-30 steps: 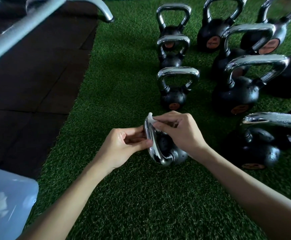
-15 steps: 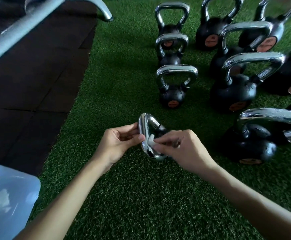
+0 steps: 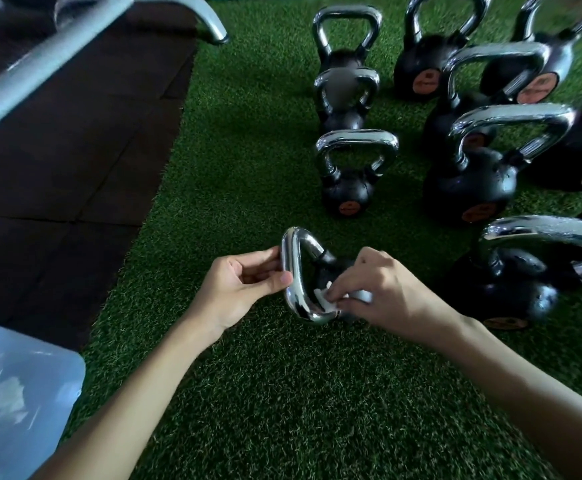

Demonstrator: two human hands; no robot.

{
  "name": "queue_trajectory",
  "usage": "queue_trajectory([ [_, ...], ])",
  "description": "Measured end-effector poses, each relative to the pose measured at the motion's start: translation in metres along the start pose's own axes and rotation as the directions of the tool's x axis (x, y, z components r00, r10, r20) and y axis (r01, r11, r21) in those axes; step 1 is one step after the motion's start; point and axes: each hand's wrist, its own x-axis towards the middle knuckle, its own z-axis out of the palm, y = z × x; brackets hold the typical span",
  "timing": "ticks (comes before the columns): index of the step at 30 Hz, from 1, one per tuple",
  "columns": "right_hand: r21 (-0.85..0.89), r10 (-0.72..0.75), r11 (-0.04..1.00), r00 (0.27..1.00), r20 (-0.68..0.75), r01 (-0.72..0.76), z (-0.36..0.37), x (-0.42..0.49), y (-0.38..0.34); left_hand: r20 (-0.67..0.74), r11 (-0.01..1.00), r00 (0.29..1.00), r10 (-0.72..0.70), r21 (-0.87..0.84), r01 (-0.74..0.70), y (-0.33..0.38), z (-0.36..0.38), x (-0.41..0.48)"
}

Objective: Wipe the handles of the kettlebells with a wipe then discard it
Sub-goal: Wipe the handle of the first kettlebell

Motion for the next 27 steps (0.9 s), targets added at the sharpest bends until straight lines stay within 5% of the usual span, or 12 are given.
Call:
queue_trajectory([
  [8, -0.072, 0.064, 0.996, 0.972, 0.225, -0.049, 0.0, 0.024, -0.004, 0.004, 0.998, 1.0, -0.029, 0.057, 0.029, 0.0, -0.008, 0.0],
  [15, 0.366, 0.266, 0.846, 0.902, 0.34, -0.387, -0.007, 0.028, -0.019, 0.013, 0.993, 0.999, -0.05, 0.106, 0.048, 0.002, -0.009, -0.002],
  [18, 0.388, 0.308, 0.802, 0.871, 0.384, -0.454, -0.008, 0.025, -0.018, 0.005, 0.992, 0.998, -0.061, 0.112, 0.06, 0.003, -0.012, -0.002],
  [24, 0.485, 0.398, 0.686, 0.838, 0.373, -0.542, 0.003, 0.03, -0.027, -0.004, 0.987, 0.998, -0.066, 0.145, 0.066, 0.004, -0.008, -0.005],
  [27, 0.607, 0.508, 0.591, 0.829, 0.233, -0.532, 0.01, 0.037, -0.029, -0.005, 0.981, 0.998, -0.067, 0.184, 0.067, 0.006, -0.009, -0.005],
])
